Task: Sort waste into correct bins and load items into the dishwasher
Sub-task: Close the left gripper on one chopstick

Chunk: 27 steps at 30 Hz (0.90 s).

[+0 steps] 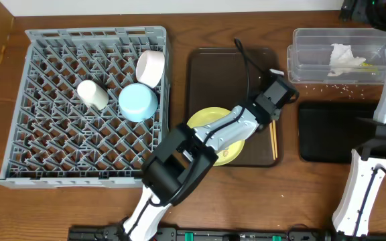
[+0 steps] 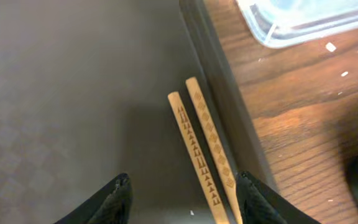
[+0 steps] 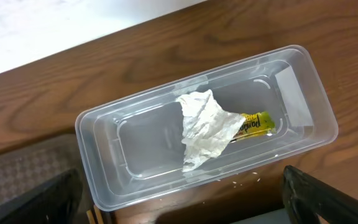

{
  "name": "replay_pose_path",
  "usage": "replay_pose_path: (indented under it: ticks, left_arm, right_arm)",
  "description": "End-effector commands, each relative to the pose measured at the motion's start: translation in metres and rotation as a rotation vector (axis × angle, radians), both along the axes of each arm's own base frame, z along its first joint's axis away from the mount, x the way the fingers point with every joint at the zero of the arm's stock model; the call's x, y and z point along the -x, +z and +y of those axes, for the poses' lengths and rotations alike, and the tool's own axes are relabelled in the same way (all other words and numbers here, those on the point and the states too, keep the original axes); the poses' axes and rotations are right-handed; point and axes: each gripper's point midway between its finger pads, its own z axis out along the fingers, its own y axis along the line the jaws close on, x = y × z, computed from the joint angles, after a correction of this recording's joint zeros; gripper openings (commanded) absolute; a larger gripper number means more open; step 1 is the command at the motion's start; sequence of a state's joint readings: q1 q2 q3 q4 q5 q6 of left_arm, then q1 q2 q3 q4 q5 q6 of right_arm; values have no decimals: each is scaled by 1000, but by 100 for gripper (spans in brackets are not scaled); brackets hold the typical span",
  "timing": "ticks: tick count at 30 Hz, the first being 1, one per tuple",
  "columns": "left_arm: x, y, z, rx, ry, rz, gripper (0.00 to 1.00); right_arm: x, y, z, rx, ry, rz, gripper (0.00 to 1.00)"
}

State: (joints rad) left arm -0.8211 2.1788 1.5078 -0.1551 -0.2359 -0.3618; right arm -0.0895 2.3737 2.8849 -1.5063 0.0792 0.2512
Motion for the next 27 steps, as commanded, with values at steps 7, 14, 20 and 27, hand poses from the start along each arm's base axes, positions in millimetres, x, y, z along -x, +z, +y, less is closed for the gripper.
replay_pose_path:
  ticks: [7, 14, 20, 27]
  left_arm:
    - [-1, -18, 4, -39, 4, 7, 52]
    - [-2, -30, 2, -40, 4, 8, 51]
    - [-2, -30, 3, -43, 3, 10, 48]
    - [0, -33, 6, -58, 4, 23, 43]
  right_arm:
    - [4, 14, -1, 11, 0, -30, 99]
    - [4, 14, -1, 11, 0, -30, 99]
    - [4, 14, -1, 11, 0, -30, 99]
    - [4, 14, -1, 11, 0, -30, 99]
